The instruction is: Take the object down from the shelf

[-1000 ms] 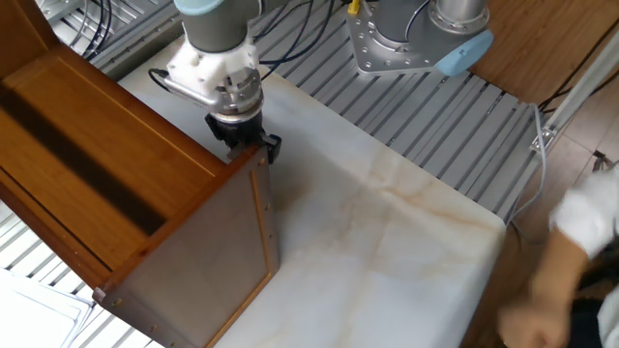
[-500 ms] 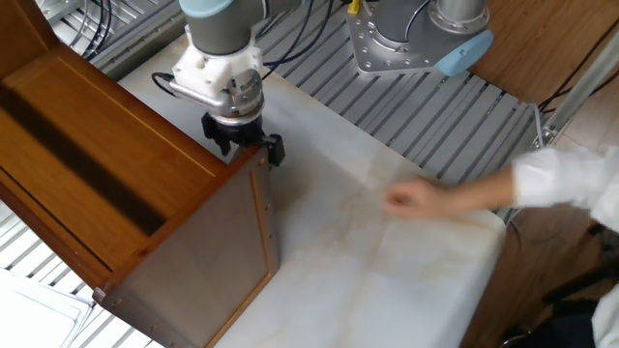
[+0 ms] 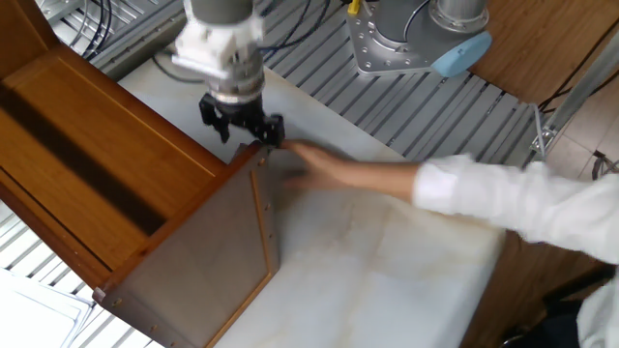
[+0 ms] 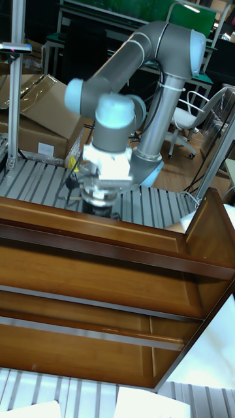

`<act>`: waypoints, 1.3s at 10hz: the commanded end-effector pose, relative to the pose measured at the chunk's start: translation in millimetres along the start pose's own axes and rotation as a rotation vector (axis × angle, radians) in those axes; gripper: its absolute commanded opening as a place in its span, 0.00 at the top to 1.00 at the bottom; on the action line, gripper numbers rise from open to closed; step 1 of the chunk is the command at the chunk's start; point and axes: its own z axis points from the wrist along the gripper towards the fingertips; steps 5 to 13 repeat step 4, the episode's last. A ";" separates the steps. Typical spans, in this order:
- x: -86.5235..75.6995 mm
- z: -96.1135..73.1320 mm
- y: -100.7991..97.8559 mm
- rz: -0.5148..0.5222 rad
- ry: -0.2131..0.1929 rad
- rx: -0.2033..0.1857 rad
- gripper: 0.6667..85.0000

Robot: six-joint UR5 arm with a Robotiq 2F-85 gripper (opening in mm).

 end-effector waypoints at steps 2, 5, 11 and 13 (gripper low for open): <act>27.2 -32.7 -2.9 0.065 0.003 0.008 0.97; 22.5 -37.4 5.9 0.072 -0.004 -0.020 0.99; 22.5 -37.4 5.9 0.072 -0.004 -0.020 0.99; 22.5 -37.4 5.9 0.072 -0.004 -0.020 0.99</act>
